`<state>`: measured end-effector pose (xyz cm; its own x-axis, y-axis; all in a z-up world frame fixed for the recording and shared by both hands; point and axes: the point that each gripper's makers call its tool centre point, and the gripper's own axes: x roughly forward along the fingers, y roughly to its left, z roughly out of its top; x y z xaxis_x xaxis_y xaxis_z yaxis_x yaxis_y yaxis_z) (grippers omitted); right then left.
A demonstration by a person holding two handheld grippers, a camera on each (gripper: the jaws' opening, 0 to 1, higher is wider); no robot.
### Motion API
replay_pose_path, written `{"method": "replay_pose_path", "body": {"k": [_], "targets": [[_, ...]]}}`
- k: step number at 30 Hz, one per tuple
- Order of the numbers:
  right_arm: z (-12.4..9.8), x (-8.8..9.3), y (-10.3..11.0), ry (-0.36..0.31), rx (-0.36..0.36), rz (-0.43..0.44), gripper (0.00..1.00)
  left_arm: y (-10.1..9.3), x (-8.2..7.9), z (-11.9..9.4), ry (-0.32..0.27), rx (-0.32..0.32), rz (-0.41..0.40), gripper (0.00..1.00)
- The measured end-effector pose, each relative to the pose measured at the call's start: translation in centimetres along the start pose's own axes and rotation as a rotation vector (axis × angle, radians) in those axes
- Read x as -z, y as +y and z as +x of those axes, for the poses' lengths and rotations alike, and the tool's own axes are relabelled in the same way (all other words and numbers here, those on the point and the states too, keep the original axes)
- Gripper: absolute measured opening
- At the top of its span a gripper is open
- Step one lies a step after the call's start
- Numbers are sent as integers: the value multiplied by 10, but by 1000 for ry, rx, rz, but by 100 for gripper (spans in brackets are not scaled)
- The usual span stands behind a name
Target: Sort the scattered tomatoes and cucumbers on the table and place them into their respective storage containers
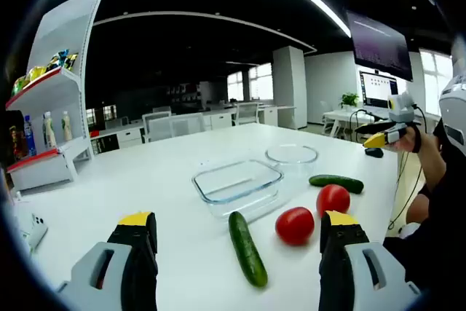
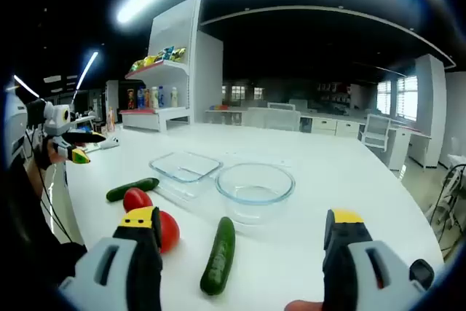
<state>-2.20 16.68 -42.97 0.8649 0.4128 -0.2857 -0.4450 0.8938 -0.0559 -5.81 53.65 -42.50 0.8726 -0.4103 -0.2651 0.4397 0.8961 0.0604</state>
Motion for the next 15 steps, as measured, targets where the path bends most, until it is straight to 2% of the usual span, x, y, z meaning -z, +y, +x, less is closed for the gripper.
{"method": "replay_pose_path", "body": {"k": [4,10,15], "targets": [[0,7,2,28,-16,3,84,0,7,0,29,-4,14,91],[1,16,9,73,-36,-38,84,-3,13,3,48,7,32,91],[1,20,13,82,-49,-56,84,-3,25,7,75,13,22,89]]}}
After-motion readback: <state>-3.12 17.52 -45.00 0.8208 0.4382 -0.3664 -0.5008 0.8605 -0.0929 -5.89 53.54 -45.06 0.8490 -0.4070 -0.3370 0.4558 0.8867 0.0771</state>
